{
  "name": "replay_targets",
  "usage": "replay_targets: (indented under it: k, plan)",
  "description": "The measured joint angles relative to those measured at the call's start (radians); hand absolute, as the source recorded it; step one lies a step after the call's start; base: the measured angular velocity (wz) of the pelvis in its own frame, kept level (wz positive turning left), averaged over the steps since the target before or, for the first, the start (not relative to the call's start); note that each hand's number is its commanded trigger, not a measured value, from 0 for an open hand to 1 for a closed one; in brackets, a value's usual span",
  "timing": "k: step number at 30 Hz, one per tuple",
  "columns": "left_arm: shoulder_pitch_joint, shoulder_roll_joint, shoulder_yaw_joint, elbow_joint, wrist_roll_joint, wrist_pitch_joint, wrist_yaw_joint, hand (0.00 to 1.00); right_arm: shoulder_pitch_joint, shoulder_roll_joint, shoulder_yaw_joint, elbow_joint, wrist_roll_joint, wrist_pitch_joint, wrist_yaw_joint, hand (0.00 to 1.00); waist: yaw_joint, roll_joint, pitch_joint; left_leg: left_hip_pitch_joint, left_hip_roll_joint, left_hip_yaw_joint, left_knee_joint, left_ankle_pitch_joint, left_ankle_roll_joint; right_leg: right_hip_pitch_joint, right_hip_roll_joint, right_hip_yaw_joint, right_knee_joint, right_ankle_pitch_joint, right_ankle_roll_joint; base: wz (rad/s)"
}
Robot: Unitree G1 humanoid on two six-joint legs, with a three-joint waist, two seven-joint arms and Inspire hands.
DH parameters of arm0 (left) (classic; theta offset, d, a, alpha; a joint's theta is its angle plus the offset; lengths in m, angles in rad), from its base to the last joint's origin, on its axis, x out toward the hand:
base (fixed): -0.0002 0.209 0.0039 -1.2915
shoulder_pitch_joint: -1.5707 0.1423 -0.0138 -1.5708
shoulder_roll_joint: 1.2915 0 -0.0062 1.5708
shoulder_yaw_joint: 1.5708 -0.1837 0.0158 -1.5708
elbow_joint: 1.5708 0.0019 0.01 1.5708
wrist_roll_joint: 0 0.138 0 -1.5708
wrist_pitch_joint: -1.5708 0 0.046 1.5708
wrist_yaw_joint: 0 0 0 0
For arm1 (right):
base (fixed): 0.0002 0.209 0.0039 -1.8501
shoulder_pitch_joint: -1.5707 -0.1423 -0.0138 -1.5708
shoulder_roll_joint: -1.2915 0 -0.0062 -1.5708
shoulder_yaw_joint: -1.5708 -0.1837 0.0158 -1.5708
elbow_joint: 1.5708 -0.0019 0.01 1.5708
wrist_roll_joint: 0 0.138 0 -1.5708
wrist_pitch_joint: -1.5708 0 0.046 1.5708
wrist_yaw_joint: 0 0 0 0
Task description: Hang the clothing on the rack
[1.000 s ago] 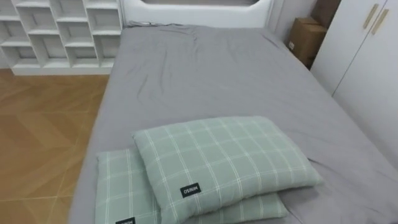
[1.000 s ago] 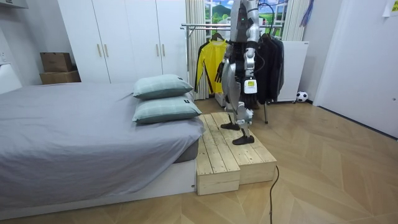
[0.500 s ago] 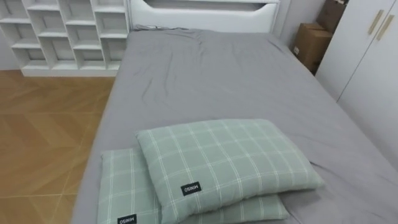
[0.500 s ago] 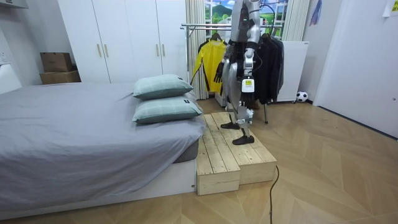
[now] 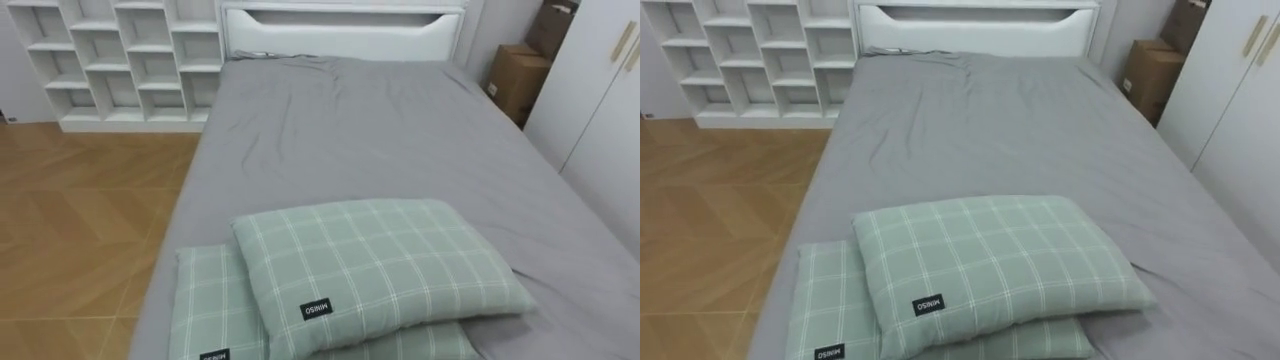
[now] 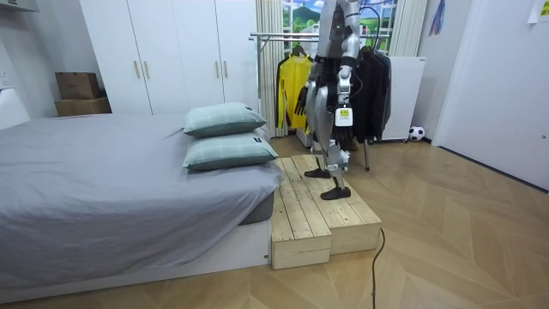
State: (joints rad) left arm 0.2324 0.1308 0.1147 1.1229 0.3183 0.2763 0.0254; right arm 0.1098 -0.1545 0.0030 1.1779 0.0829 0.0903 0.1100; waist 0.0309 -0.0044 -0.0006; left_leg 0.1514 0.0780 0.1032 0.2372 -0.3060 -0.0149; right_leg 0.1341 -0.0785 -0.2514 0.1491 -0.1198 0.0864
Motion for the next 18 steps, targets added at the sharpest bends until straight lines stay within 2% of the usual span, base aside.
replay_targets:
  k: [7,13,18]
  plan:
    - [-0.001,0.000,-0.007,-0.003,-0.002,0.001,-0.006,0.00,0.000,0.005,0.014,-0.001,0.062,0.018,0.011,0.00,-0.006,-0.004,0.0022,-0.002,0.000,-0.009,-0.002,0.000,0.000,0.001,0.000,0.000,0.000,0.000,0.000,0.02]
    - [-0.004,-0.001,-0.019,-0.002,0.000,0.001,-0.005,0.00,0.007,0.006,0.001,0.006,0.117,0.018,0.012,0.00,-0.027,-0.002,0.0016,-0.003,-0.001,-0.013,-0.005,0.000,0.000,0.002,0.000,-0.001,0.000,-0.002,0.003,0.03]
    - [-0.014,-0.001,-0.020,-0.005,-0.001,0.001,0.002,0.00,0.007,0.006,-0.007,0.020,0.152,0.020,0.014,0.00,-0.030,-0.001,0.0011,-0.003,-0.001,-0.014,-0.006,0.000,0.000,0.002,0.000,0.001,0.000,-0.003,0.004,0.00]
